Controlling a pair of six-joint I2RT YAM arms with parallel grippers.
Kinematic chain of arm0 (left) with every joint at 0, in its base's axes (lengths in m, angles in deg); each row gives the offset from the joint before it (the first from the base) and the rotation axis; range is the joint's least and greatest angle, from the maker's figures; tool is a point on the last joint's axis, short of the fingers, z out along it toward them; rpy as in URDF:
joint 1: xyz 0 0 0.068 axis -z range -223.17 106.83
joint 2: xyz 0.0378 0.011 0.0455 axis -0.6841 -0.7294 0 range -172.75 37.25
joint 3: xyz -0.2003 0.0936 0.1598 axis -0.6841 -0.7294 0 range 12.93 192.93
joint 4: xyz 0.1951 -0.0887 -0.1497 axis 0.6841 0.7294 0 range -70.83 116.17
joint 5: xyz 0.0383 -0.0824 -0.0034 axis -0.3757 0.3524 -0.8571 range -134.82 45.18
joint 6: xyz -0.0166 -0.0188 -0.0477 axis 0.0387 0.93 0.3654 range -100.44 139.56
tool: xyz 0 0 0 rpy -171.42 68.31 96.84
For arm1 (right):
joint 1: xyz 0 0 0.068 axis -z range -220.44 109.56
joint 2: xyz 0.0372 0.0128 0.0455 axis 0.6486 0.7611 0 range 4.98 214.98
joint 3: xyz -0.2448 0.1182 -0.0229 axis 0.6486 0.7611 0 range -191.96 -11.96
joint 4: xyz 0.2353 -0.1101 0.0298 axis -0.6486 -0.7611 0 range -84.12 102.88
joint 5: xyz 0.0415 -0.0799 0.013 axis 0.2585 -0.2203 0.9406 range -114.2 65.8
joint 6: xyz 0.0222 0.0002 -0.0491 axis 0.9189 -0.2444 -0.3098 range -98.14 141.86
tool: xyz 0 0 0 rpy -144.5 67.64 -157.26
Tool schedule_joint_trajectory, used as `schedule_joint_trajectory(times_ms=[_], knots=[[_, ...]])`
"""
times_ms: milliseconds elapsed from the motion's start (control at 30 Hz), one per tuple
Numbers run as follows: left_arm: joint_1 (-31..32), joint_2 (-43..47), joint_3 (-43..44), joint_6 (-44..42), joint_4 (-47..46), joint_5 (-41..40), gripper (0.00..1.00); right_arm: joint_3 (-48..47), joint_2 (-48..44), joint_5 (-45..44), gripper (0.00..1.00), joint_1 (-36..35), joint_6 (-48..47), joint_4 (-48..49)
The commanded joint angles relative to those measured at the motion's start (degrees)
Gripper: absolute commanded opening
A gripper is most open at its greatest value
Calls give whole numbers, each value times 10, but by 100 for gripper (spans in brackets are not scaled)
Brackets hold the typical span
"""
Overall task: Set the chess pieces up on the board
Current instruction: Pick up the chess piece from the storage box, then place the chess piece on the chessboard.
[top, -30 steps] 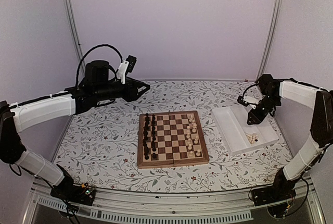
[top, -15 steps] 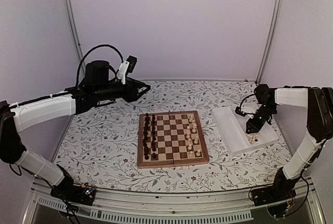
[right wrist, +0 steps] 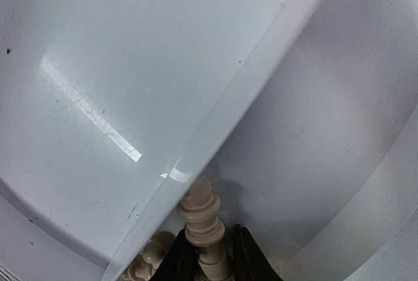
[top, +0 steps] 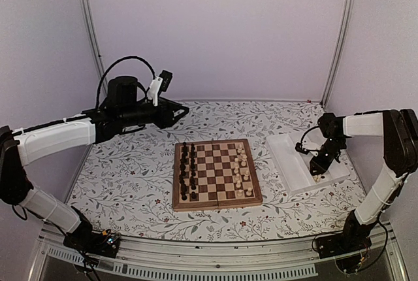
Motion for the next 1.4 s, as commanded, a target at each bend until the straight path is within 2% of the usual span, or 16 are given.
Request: schedule_joint_trajectory(times_ms=[0, 133, 367, 533, 633, 733, 867, 1100, 1367], knots=[[1, -16, 12, -4, -5, 10, 44, 9, 9, -3, 16, 0, 3, 5], [6, -43, 27, 14, 0, 34, 44, -5, -57, 25, 9, 2, 2, 5], [73, -86, 72, 32, 17, 30, 43, 4, -159, 114, 8, 7, 16, 25], [130, -123, 105, 42, 19, 11, 43, 12, -171, 186, 8, 10, 30, 29], [159, -151, 117, 70, -8, 4, 43, 11, -185, 278, 9, 9, 17, 22], [179, -190, 141, 115, -36, 37, 44, 2, -209, 326, 9, -13, 12, 20], [195, -243, 180, 165, -70, 72, 44, -10, -222, 343, 10, -67, 7, 12], [229, -326, 265, 195, -82, 101, 46, -51, -204, 363, 11, -149, 17, -3], [252, -371, 314, 195, -67, 110, 48, -85, -181, 366, 12, -189, 23, -19]])
